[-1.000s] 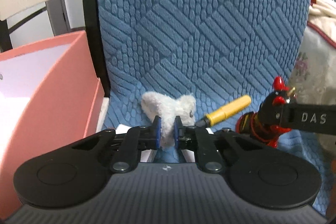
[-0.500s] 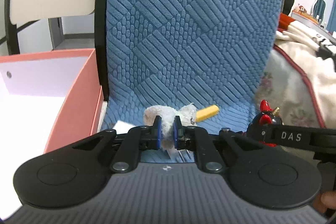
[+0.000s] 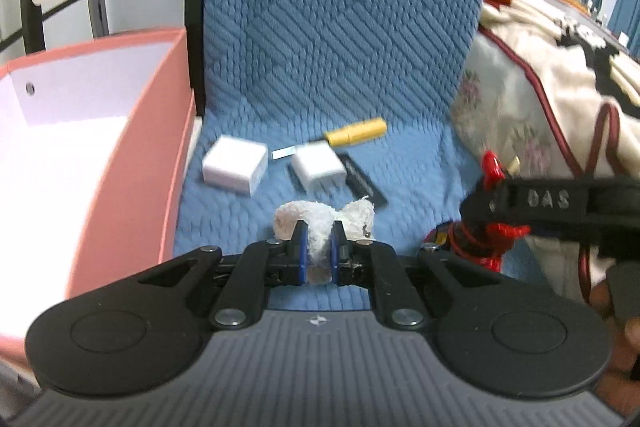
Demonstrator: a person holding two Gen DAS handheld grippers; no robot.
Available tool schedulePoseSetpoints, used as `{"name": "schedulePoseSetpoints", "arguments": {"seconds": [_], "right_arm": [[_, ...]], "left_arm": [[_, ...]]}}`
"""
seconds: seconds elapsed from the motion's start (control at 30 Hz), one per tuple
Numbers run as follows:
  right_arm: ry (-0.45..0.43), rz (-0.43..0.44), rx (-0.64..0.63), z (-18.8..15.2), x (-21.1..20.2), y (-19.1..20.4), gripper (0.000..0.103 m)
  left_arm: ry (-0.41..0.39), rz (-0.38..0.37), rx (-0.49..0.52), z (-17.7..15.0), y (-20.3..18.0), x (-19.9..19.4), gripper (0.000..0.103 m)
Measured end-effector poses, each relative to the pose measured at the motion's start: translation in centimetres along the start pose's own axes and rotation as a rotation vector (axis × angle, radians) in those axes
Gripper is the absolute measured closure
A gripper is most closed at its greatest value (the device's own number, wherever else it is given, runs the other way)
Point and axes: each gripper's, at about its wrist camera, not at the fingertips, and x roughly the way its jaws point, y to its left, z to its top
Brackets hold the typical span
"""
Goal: Organize rigid objects
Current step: 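Close the left gripper on the plush toy while the right gripper grasps the red figurine, then carry the plush toy with the left tool while the right tool carries the figurine into the pink box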
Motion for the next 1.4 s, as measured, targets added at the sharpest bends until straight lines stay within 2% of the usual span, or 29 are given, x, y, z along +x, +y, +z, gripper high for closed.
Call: {"name": "schedulePoseSetpoints", "arguments": {"seconds": [0.23, 0.33, 0.6, 0.7, 0.73, 0.77, 0.83, 1.1, 1.4], "right_arm": [[0.023, -0.026, -0.019, -0.6, 0.5, 0.2, 0.042], [0.056, -0.017, 0.012, -0.6, 1.0, -0.3, 0.041], [0.085, 0.011, 0.064, -0.8, 1.4, -0.7, 0.041], [0.089, 0.021, 0.082, -0.9, 1.5, -0.8, 0.041], [0.089, 0.024, 0.090, -0.9, 1.4, -0.9, 0.041], [0.091, 0.028, 0.101, -0.8, 1.5, -1.0, 0.041], [0.100, 0.045, 0.126, -0.9, 1.5, -1.3, 0.039], [0.123, 0.065, 0.152, -1.0, 2.1, -1.4, 0.037], [0.106, 0.060, 0.148, -0.8, 1.7, -1.5, 0.042]], "left_arm": [[0.093, 0.000, -0.009, -2.1, -0.3, -0.1, 0.090], [0.146, -0.008, -0.024, -2.9, -0.1, 0.2, 0.089], [0.211, -0.026, -0.121, -3.7, 1.2, 0.5, 0.087], [0.209, -0.017, -0.116, -3.5, 1.0, 0.4, 0.067], [0.206, -0.016, -0.113, -3.4, 0.9, 0.5, 0.054], [0.200, -0.019, -0.112, -3.4, 0.9, 0.4, 0.048], [0.193, -0.029, -0.105, -3.3, 0.9, 0.5, 0.045], [0.176, -0.074, -0.120, -2.7, 0.6, 2.7, 0.045], [0.145, -0.066, -0.124, -1.9, 0.2, 4.8, 0.045]]}}
